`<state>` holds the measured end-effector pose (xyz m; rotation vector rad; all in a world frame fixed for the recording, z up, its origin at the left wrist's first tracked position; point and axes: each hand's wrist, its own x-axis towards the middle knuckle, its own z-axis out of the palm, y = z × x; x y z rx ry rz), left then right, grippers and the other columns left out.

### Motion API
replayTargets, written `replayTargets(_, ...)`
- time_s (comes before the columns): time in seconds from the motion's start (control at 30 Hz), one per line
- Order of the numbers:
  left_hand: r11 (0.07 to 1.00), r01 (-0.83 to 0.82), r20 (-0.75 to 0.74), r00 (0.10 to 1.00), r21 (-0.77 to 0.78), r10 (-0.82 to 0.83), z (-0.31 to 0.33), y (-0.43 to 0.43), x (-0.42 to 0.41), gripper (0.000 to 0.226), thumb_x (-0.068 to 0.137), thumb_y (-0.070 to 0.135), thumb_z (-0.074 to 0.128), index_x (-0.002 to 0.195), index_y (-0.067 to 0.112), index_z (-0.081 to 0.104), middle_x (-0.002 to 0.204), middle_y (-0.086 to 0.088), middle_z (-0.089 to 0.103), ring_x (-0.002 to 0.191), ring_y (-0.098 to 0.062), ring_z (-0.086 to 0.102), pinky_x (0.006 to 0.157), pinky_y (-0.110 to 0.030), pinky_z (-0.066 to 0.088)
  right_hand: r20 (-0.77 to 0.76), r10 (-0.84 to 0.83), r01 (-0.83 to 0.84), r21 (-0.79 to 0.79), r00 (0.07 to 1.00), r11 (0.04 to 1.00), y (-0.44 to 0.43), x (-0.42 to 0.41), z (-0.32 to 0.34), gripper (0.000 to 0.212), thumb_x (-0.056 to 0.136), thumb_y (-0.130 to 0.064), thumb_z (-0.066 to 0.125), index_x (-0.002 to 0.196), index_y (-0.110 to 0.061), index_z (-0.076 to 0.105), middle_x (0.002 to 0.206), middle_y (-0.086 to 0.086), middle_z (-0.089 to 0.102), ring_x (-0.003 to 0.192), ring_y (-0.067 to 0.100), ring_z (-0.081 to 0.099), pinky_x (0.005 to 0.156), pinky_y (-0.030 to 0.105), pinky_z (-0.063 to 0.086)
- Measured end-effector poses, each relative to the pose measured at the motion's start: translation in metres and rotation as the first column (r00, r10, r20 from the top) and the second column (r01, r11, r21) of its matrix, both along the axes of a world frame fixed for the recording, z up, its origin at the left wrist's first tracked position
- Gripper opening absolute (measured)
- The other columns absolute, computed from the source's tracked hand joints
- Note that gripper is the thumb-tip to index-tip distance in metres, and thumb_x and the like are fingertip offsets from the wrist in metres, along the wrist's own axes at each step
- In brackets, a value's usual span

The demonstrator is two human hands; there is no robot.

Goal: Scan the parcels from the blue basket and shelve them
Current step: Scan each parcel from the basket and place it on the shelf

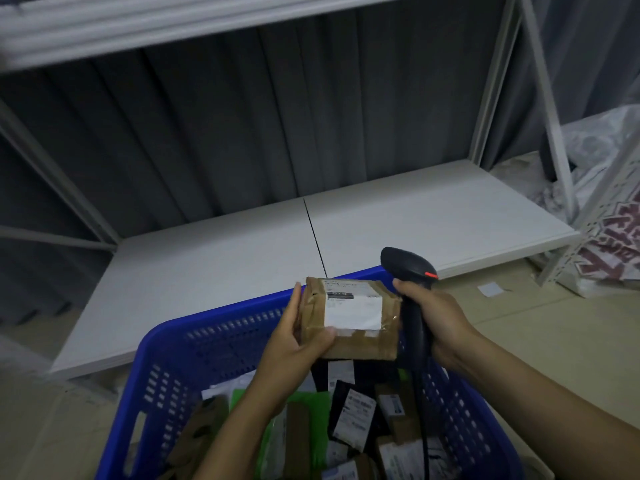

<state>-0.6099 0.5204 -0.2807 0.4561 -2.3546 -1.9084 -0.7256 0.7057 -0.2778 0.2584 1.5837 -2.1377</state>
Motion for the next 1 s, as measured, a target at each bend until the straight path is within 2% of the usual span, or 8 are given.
replayTargets(0.13,0.982,-0.187,0.005,0.982,0.031,0.187,-0.004,0.008,-0.008,0.079,0.065,0.087,0.049,0.132,0.047,0.049,0.133,0.013,0.056,0.117,-0.011,0.055,0.096,-0.047,0.052,-0.115,0.005,0.002,0.060,0.993,0.998,-0.002,0.005,-0.001,0.018,0.085,-0.014,0.071,0.096,-0.001,0.069,0.082,0.017,0.072,0.071,0.031,0.066,0.065,0.035,0.053)
replayTargets(0.23,0.959,-0.271,-0.003,0.962,0.086,0.272,-0.003,0.012,-0.010,0.050,0.073,0.067,0.052,0.117,0.042,0.058,0.120,0.009,0.063,0.104,-0.011,0.062,0.087,-0.048,0.056,-0.182,-0.011,0.029,0.098,0.983,0.995,-0.004,0.009,-0.004,0.016,0.083,-0.011,0.073,0.097,-0.004,0.072,0.090,0.016,0.075,0.084,0.032,0.071,0.078,0.043,0.057)
replayTargets(0.33,0.958,-0.255,0.035,0.967,0.134,0.253,-0.004,0.008,-0.010,0.024,0.086,0.047,0.063,0.109,0.049,0.059,0.125,0.003,0.062,0.107,-0.018,0.063,0.086,-0.052,0.056,-0.214,-0.016,0.042,0.118,0.977,0.992,-0.003,0.010,-0.006,0.011,0.081,-0.009,0.074,0.092,-0.006,0.073,0.093,0.019,0.074,0.086,0.031,0.070,0.087,0.048,0.054)
replayTargets(0.6,0.925,-0.210,0.147,0.974,0.318,0.170,-0.010,-0.005,-0.001,0.077,0.085,0.005,0.066,0.144,0.041,0.031,0.099,0.002,0.075,0.100,-0.023,0.069,0.096,-0.051,0.051,-0.198,0.073,-0.055,0.092,0.978,0.994,-0.004,0.008,-0.002,0.015,0.083,-0.011,0.072,0.096,-0.005,0.072,0.093,0.016,0.075,0.085,0.029,0.070,0.082,0.042,0.054)
replayTargets(0.7,0.922,-0.227,0.170,0.969,0.314,0.181,-0.016,-0.011,0.003,0.084,0.084,-0.005,0.063,0.144,0.043,0.030,0.105,-0.005,0.073,0.099,-0.027,0.069,0.084,-0.049,0.056,-0.174,0.138,-0.125,0.081,0.975,0.989,-0.005,0.007,0.002,0.005,0.086,-0.009,0.068,0.086,-0.004,0.069,0.079,0.013,0.071,0.067,0.023,0.066,0.068,0.036,0.053)
replayTargets(0.8,0.936,-0.270,0.152,0.959,0.227,0.239,-0.023,-0.019,0.007,0.090,0.079,-0.004,0.069,0.142,0.048,0.031,0.120,-0.006,0.063,0.105,-0.027,0.064,0.078,-0.047,0.058,-0.151,0.208,-0.193,0.108,0.966,0.975,-0.009,0.008,0.005,0.007,0.088,-0.007,0.066,0.082,-0.004,0.064,0.077,0.016,0.065,0.070,0.025,0.064,0.071,0.038,0.056)
replayTargets(0.93,0.928,-0.370,0.075,0.927,0.034,0.367,-0.035,-0.033,0.011,0.096,0.077,-0.002,0.072,0.148,0.043,0.025,0.142,-0.002,0.040,0.114,-0.021,0.051,0.065,-0.029,0.055,-0.159,0.372,-0.310,0.317,0.914,0.896,-0.008,0.013,0.009,0.012,0.089,-0.011,0.066,0.083,-0.003,0.060,0.064,0.010,0.064,0.049,0.021,0.061,0.049,0.029,0.052)
replayTargets(1.0,0.908,-0.419,0.067,0.906,0.002,0.418,-0.043,-0.043,0.013,0.097,0.077,-0.003,0.073,0.148,0.042,0.025,0.149,-0.005,0.036,0.123,-0.025,0.047,0.072,-0.034,0.057,-0.163,0.494,-0.391,0.425,0.854,0.816,-0.007,0.015,0.010,0.016,0.088,-0.013,0.067,0.077,-0.005,0.058,0.053,0.003,0.061,0.042,0.019,0.054,0.047,0.027,0.045)
